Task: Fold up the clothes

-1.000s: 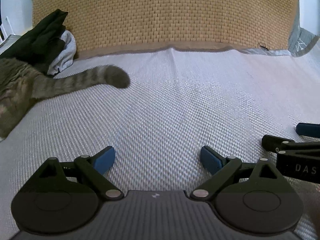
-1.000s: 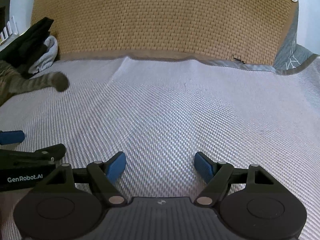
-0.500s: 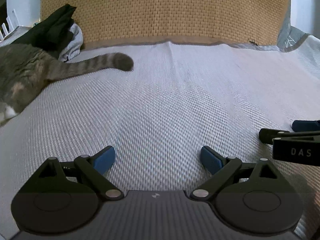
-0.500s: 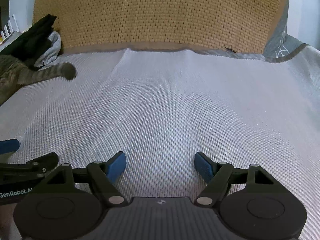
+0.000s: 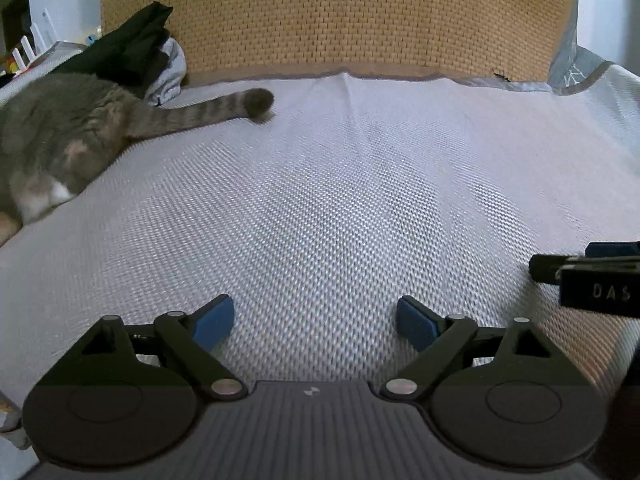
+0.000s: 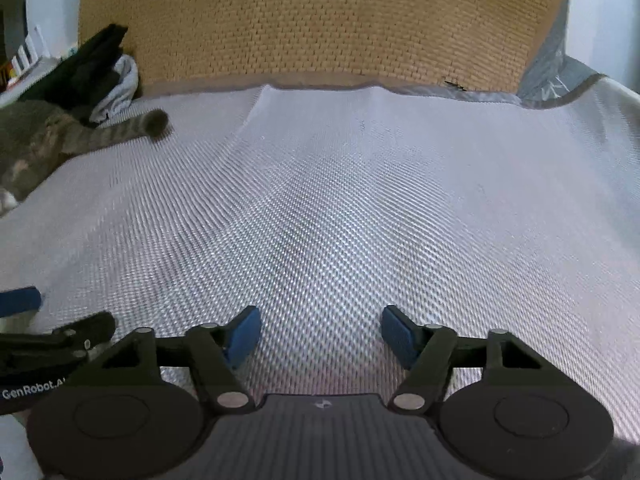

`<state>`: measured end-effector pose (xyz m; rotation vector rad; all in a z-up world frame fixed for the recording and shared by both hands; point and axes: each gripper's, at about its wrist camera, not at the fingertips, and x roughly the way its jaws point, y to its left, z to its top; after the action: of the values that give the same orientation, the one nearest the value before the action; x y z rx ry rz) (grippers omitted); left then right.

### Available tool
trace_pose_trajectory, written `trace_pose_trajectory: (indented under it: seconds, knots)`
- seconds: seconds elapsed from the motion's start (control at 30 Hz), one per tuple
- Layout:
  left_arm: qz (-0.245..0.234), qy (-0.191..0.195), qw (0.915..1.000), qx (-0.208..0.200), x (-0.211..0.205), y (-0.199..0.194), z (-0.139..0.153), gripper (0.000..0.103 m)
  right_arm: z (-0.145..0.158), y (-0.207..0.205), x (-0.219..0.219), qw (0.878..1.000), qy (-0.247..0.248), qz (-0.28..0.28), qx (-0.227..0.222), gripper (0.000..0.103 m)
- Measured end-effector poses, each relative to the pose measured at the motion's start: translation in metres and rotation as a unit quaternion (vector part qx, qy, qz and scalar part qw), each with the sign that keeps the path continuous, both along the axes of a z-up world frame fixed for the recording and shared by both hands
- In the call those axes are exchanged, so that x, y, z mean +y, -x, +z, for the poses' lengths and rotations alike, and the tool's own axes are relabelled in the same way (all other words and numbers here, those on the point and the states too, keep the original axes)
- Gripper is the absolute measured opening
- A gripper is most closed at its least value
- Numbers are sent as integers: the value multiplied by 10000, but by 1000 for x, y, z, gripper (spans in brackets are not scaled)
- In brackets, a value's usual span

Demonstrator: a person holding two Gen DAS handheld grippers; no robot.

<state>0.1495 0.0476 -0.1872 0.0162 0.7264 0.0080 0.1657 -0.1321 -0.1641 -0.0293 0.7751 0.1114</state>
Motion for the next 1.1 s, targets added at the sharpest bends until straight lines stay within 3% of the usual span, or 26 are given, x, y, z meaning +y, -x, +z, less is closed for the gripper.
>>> trace_pose_trajectory:
  seconds: [0.27,0.6,0.87,1.1]
  knots:
    - [130,157,9996,-179,5,25,23,89,15,31,-10,9999,-104,60,-66,65]
    - [121,306,9982,-497,2,48,66,89,56,54,-32,9979,-481,-357,-262,65]
    - [15,76,9986,-519,1,63,86,89,81,74,-40,9974,-482,-336,-411,65]
    - [80,204,9974,-691,5,81,115,89,97,90,-40,9970,-491,-315,-518,65]
